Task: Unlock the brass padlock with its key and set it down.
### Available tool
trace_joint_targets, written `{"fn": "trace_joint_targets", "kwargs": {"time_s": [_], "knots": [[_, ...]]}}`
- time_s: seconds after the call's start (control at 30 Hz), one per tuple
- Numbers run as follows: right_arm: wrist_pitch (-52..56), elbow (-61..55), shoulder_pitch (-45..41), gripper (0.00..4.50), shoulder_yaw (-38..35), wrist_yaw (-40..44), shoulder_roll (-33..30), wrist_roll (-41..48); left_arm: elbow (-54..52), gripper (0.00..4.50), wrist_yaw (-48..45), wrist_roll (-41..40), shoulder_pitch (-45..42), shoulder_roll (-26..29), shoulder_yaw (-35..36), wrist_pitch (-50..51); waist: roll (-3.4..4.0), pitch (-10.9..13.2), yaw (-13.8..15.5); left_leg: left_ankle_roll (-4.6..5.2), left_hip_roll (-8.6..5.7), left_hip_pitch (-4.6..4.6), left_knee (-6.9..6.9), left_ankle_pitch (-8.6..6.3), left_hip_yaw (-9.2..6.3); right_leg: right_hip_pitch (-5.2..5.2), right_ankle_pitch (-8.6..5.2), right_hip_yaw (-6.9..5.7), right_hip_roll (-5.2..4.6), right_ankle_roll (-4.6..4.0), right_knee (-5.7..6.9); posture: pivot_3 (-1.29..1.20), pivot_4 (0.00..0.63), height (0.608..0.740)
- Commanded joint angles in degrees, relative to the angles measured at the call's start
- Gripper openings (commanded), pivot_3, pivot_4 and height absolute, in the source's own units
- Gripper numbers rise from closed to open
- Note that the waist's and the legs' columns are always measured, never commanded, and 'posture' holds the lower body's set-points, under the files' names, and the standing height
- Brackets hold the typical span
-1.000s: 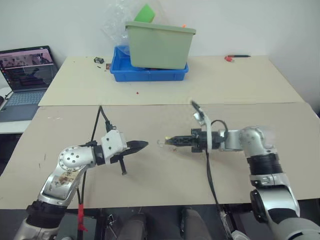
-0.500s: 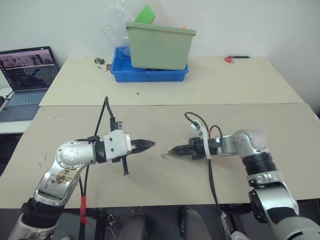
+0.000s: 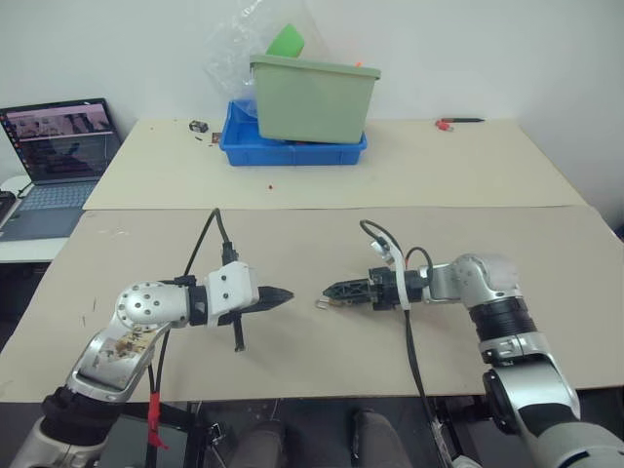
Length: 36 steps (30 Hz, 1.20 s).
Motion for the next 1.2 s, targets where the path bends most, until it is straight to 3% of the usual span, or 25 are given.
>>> {"fn": "trace_joint_targets", "kwargs": {"time_s": [0.03,0.3,0.43,0.6,0.9,1.2], "knots": [[-4.98,1.28,1.52,4.47,-2.36,-5.72,-4.51,-6.98,0.09,0.00,0.23,0.31,-0.02,-0.53,0.19,-0.84,0.00,0.00,0.14,0.00,0.00,0.00,0.00,0.00,0.00,0.00,0.00,0.00,0.00,0.00,0.00,0.00,0.150,0.740],[-17.93,-13.47,8.66,4.47,-5.19,-7.16,-14.42,-13.02,0.50,0.00,0.60,-0.04,-0.42,-2.01,0.33,-1.03,0.00,0.00,1.37,0.04,-0.01,-0.29,-0.04,-0.04,-0.02,-0.23,0.02,0.00,-0.02,-0.05,-0.07,0.00,0.150,0.740],[-31.02,-30.65,20.24,4.47,-9.87,2.94,-18.11,-9.68,0.61,0.00,0.83,-0.45,-0.66,-2.61,0.34,-0.37,0.02,0.01,1.17,0.02,-0.06,-1.07,-0.04,-0.03,0.01,-1.08,0.28,0.01,-0.04,-0.45,-0.03,0.00,0.150,0.740],[-33.47,-42.60,34.48,4.47,-9.40,5.85,-20.69,-9.89,0.58,0.00,1.83,-1.50,-1.43,-4.02,0.31,2.51,0.02,0.02,0.18,-0.06,0.15,-1.19,-0.08,-0.15,0.02,-1.25,0.29,0.05,0.20,-0.52,-0.05,0.00,0.150,0.740],[-30.87,-42.07,32.77,4.47,-10.19,-0.46,-15.24,-8.99,1.61,0.00,3.06,-1.18,-2.78,-6.40,-0.53,5.40,0.00,0.10,0.15,-0.04,0.18,-0.75,0.00,-0.17,0.12,-0.80,0.00,0.18,0.20,-0.05,-0.06,0.00,0.150,0.740],[-31.30,-42.08,33.31,4.47,-10.01,-1.05,-15.40,-9.23,3.55,0.00,3.78,0.33,-2.69,-7.34,-1.03,5.14,0.01,0.10,0.43,0.00,0.14,-0.83,-0.04,-0.22,0.12,-0.93,0.26,0.18,0.19,-0.49,-0.07,0.00,0.150,0.740]]}}
